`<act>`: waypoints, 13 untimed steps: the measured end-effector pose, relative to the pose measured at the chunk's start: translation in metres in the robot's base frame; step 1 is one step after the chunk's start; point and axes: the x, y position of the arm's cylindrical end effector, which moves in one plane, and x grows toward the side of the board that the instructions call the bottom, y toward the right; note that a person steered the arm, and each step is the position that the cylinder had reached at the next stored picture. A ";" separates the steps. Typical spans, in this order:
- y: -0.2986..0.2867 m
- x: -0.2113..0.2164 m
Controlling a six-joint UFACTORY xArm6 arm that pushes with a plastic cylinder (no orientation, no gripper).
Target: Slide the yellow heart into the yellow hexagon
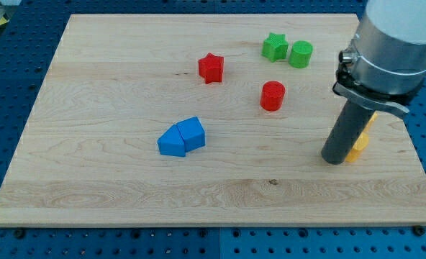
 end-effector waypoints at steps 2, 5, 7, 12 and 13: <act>-0.002 0.008; 0.038 0.012; 0.038 0.000; -0.018 -0.073; -0.034 -0.080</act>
